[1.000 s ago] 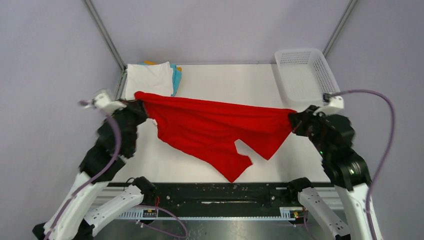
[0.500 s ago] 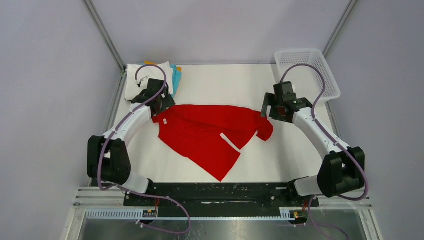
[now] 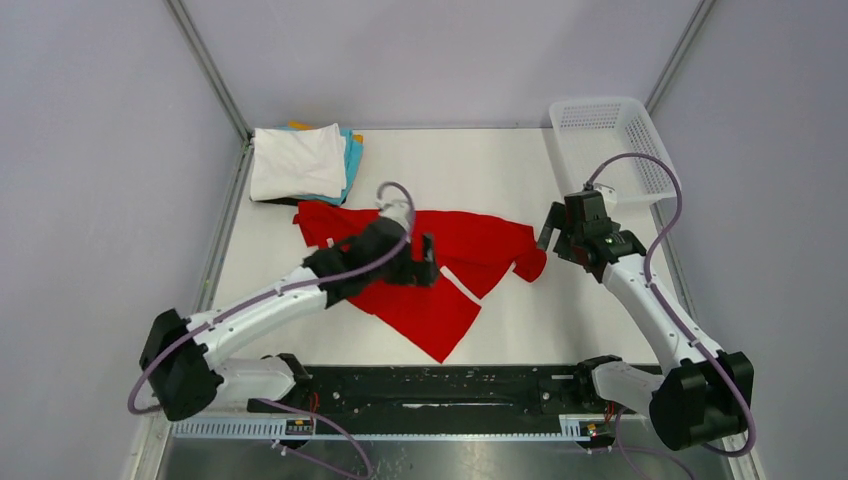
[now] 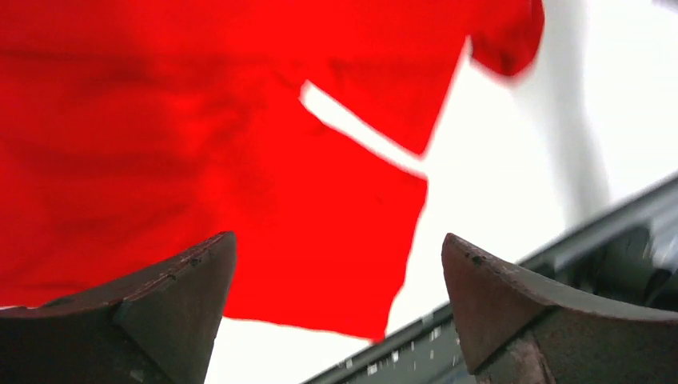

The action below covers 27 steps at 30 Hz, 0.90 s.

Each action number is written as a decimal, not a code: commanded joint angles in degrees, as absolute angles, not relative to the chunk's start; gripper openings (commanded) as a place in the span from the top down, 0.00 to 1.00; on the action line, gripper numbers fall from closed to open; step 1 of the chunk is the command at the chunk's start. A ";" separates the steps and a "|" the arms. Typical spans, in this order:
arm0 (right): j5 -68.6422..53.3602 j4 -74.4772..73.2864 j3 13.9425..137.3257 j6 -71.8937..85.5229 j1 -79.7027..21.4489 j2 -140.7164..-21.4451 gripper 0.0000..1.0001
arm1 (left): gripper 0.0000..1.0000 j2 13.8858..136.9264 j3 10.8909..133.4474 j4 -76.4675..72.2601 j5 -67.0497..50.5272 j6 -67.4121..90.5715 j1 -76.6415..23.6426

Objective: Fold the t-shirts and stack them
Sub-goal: Flatten out the tshirt

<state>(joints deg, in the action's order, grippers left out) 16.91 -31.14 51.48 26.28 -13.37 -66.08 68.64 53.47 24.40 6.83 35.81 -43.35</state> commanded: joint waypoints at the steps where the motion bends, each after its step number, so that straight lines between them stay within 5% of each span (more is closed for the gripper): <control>1: 18.28 -31.06 48.83 28.45 -13.08 -61.84 0.01 | 0.01 72.45 52.60 28.18 8.53 39.32 -58.36; 7: 16.89 -30.64 46.28 28.39 -13.01 -59.55 0.00 | 0.06 84.76 57.93 35.34 14.95 45.18 -71.22; 13: 16.03 -30.17 45.62 28.08 -12.92 -60.44 0.01 | 0.31 93.83 59.81 36.45 15.72 49.67 -72.95; 21: 16.34 -30.00 46.01 27.99 -12.87 -62.57 0.01 | 0.40 99.68 59.74 37.21 14.49 51.62 -74.89; 27: 15.80 -30.05 46.22 26.80 -12.76 -63.43 0.01 | 0.75 104.04 60.77 39.37 18.44 54.53 -74.17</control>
<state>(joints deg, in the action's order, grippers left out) 15.88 -30.92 45.74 27.33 -13.10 -63.00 100.03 60.95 37.52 15.05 51.53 -74.67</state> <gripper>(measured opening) 0.993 0.343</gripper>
